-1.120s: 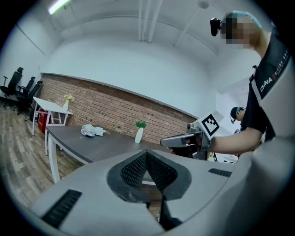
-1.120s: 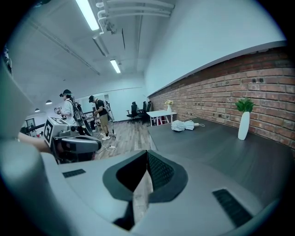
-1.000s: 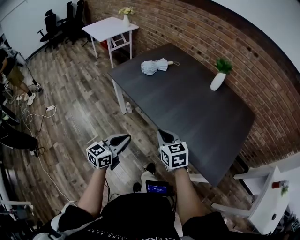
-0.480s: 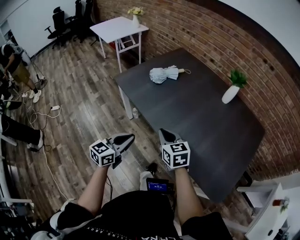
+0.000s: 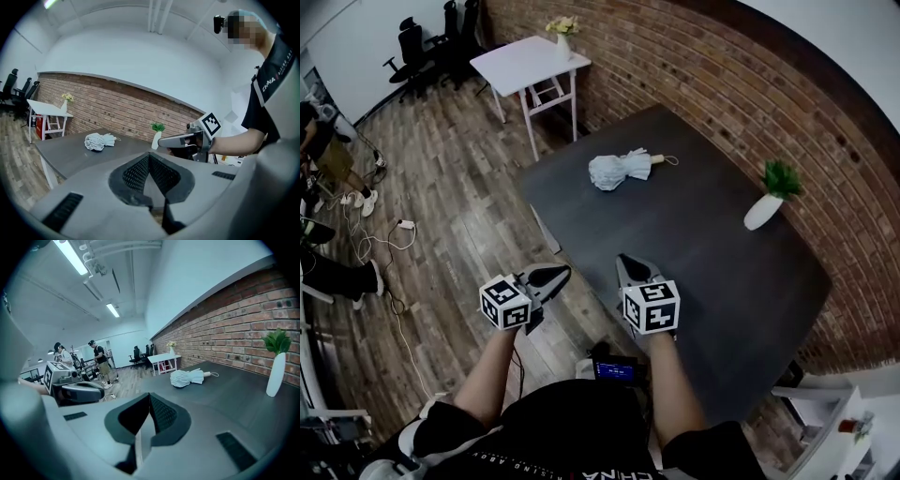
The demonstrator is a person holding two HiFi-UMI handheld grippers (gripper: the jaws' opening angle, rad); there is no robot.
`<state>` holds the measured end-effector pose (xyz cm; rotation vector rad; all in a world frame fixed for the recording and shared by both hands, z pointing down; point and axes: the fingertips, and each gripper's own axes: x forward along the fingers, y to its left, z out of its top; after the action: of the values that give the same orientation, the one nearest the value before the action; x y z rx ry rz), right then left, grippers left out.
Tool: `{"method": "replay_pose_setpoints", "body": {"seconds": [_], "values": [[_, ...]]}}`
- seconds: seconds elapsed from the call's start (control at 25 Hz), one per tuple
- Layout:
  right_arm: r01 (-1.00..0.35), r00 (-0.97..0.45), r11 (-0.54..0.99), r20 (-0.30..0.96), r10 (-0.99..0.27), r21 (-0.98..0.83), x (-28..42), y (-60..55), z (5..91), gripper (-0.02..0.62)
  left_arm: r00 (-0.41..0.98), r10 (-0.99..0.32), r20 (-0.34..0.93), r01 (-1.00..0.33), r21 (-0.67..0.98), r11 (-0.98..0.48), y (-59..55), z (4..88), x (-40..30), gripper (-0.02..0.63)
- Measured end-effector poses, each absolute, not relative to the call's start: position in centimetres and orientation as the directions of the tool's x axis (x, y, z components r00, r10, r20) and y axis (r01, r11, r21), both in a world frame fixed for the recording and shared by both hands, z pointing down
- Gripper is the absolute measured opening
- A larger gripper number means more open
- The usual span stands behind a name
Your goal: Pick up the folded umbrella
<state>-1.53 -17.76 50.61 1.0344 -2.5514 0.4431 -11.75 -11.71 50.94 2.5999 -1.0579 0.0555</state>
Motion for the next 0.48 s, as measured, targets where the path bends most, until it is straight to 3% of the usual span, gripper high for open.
{"method": "replay_pose_setpoints", "body": {"seconds": [0.48], "values": [[-0.733, -0.66, 0.655, 0.42, -0.623, -0.183, 0.5, -25.3, 50.8, 0.011, 0.743, -0.643, 0.187, -0.669, 0.263, -0.696, -19.8, 50.4, -10.1, 0.003]]}}
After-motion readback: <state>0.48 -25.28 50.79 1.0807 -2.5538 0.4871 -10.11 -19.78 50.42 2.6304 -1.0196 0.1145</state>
